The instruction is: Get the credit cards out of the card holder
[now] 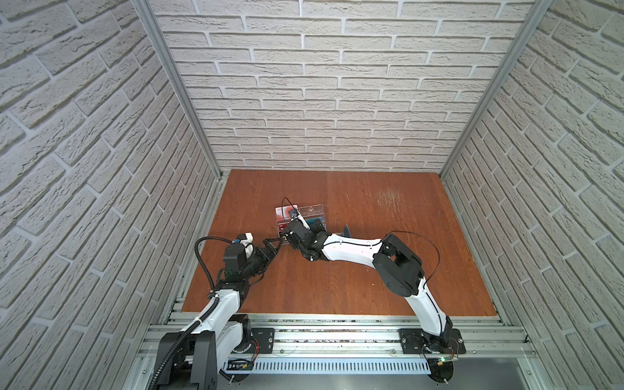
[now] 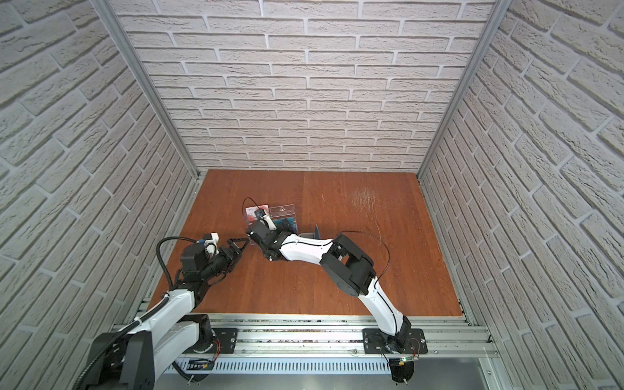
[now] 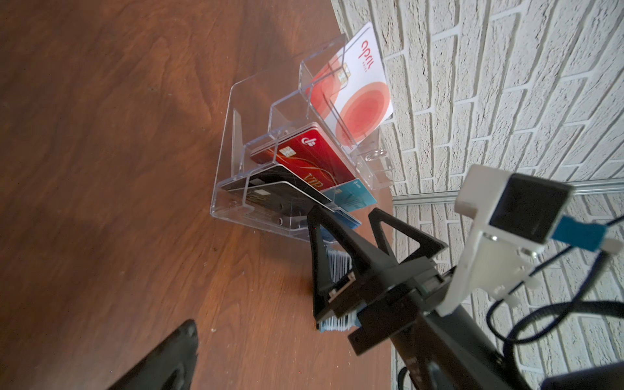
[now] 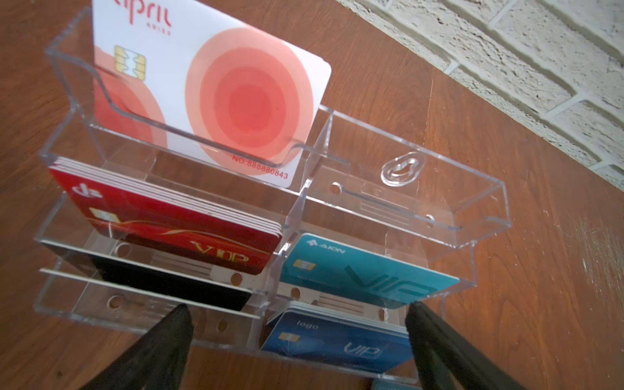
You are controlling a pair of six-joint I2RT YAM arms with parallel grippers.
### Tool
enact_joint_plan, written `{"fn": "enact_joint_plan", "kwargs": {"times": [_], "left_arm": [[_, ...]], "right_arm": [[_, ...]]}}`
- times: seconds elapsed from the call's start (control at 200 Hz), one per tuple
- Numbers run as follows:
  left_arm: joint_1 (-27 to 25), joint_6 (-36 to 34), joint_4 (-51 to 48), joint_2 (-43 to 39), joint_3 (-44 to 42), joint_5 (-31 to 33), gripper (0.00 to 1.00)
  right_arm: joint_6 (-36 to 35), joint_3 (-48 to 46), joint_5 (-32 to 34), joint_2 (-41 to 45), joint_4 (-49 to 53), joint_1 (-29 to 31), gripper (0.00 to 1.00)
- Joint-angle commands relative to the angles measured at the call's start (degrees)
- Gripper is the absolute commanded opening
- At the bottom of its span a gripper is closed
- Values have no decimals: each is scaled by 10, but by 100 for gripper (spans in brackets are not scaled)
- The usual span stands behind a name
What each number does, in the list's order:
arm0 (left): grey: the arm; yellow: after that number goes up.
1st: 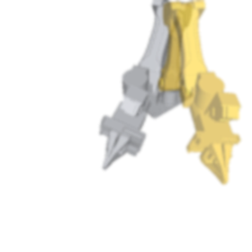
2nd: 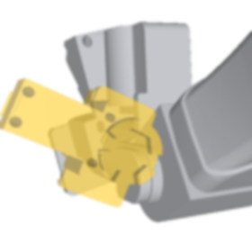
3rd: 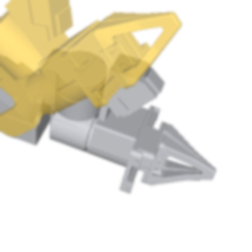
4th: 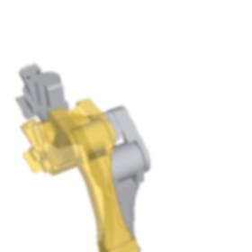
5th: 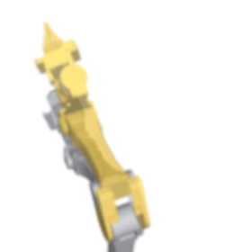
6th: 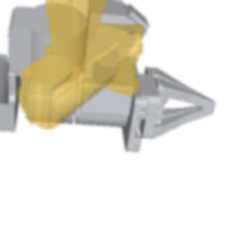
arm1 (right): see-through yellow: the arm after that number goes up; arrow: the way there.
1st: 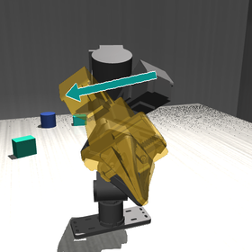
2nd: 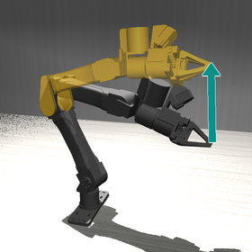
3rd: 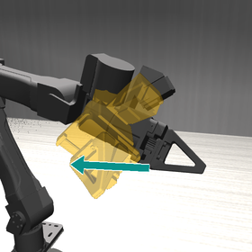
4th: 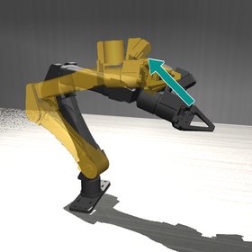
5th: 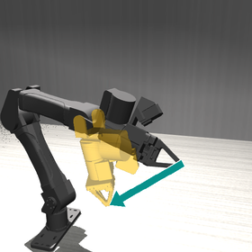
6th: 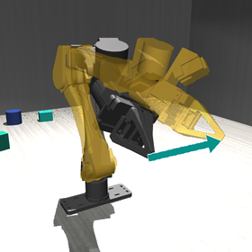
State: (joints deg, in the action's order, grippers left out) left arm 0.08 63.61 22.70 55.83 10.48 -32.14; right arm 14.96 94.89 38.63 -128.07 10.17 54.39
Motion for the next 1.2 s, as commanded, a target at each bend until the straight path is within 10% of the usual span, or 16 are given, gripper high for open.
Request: {"fn": "enact_joint_plan", "kwargs": {"times": [0.0,0.8,1.2], "left_arm": [[5,-14,15,-3,-11,-8,98],[-7,-10,-49,-76,-11,-4,98],[-167,-18,-111,-95,60,103,98]], "right_arm": [[15,19,20,-6,1,5,100],[23,-91,37,132,-16,10,100],[52,-206,62,327,109,-8,100]]}}
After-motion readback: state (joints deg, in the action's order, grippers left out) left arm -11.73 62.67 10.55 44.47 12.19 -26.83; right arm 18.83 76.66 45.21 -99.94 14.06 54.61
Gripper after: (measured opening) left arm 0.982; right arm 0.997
